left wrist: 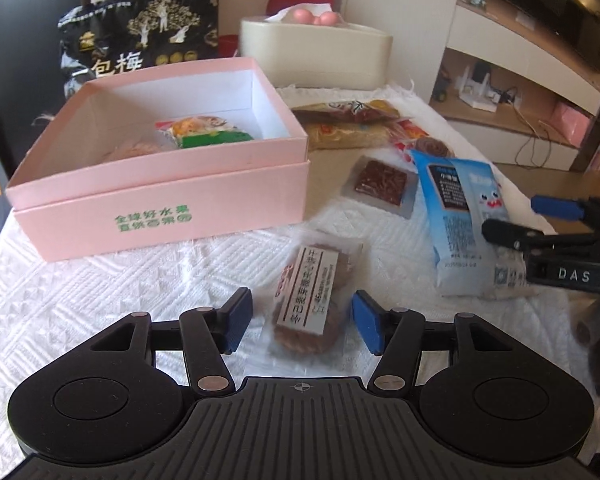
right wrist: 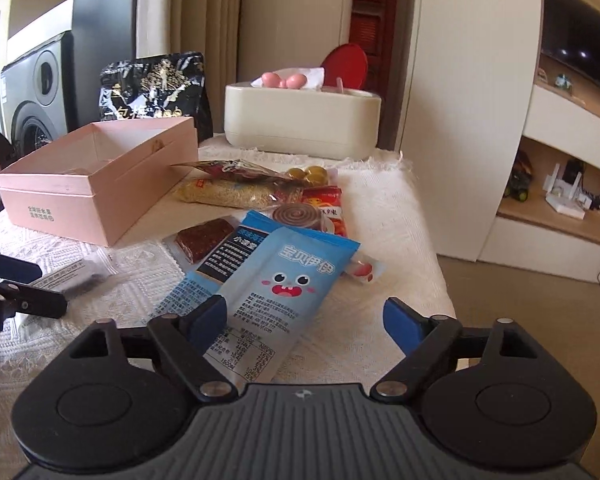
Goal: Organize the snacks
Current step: 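Lift the brown cookie packet with the left gripper while the right lifts the blue bag, then drop the cookie packet into the pink box with the left gripper while the right drops the blue bag, then grasp the wrapped bread stick with the left gripper while the right moves the red chip bag aside, then grasp the brown jerky packet with the right gripper while the left holds the bread stick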
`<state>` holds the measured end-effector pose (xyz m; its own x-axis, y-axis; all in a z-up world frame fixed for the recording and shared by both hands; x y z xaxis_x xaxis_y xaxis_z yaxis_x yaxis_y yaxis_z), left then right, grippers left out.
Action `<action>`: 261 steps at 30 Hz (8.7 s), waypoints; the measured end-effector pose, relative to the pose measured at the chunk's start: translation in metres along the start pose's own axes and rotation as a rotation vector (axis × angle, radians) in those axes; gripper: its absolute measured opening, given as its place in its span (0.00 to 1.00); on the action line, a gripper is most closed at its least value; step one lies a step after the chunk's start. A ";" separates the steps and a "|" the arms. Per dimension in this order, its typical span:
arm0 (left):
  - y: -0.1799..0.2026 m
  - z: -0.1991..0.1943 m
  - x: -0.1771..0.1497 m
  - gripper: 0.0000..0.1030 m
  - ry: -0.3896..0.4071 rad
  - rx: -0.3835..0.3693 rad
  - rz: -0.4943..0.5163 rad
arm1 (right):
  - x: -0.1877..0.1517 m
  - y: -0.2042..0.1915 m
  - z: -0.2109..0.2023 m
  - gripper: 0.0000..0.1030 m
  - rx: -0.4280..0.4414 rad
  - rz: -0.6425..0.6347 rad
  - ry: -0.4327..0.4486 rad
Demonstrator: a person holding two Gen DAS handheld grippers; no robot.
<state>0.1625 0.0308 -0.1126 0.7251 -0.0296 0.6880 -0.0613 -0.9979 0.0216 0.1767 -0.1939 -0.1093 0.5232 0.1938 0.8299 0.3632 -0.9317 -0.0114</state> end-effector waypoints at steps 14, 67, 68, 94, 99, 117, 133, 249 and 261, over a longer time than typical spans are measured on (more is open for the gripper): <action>0.010 -0.001 -0.009 0.60 0.040 -0.036 0.112 | -0.004 0.023 0.011 1.00 0.127 0.208 -0.097; -0.026 -0.161 -0.046 0.41 0.283 -0.002 -0.047 | 0.032 -0.114 -0.120 0.88 0.409 -0.292 0.052; -0.032 -0.171 -0.034 0.41 0.326 0.020 -0.048 | 0.044 -0.115 -0.125 0.88 0.410 -0.297 0.089; -0.175 0.028 0.121 0.43 0.188 -0.111 -0.359 | 0.168 -0.160 0.127 0.88 0.354 -0.165 -0.042; -0.168 0.024 0.120 0.43 0.189 -0.091 -0.300 | 0.160 -0.165 0.143 0.88 0.447 -0.200 -0.138; -0.095 -0.046 0.064 0.42 0.188 -0.116 -0.251 | 0.094 -0.118 0.048 0.88 0.419 -0.347 -0.055; -0.054 0.025 0.062 0.35 0.031 -0.087 -0.215 | 0.092 -0.072 0.115 0.88 0.188 -0.529 -0.029; -0.046 -0.038 -0.032 0.32 0.023 0.068 -0.159 | 0.002 -0.058 -0.016 0.87 0.394 -0.119 -0.157; -0.033 -0.040 -0.038 0.33 0.012 0.136 -0.089 | 0.037 -0.121 0.042 0.60 0.488 -0.218 -0.179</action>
<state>0.1099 0.0672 -0.1105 0.7155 0.0587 0.6962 0.0963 -0.9952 -0.0150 0.1845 -0.0608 -0.1004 0.5033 0.4541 0.7351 0.7697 -0.6222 -0.1427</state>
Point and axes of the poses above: each gripper's, at about its wrist camera, not at the fingertips, and z roughly the way its jaws point, y to its right, x to its top, the point moved 3 cm from there along z, roughly the way its jaws point, and after that the axes turned 5 degrees about x, right-handed, at the moved point
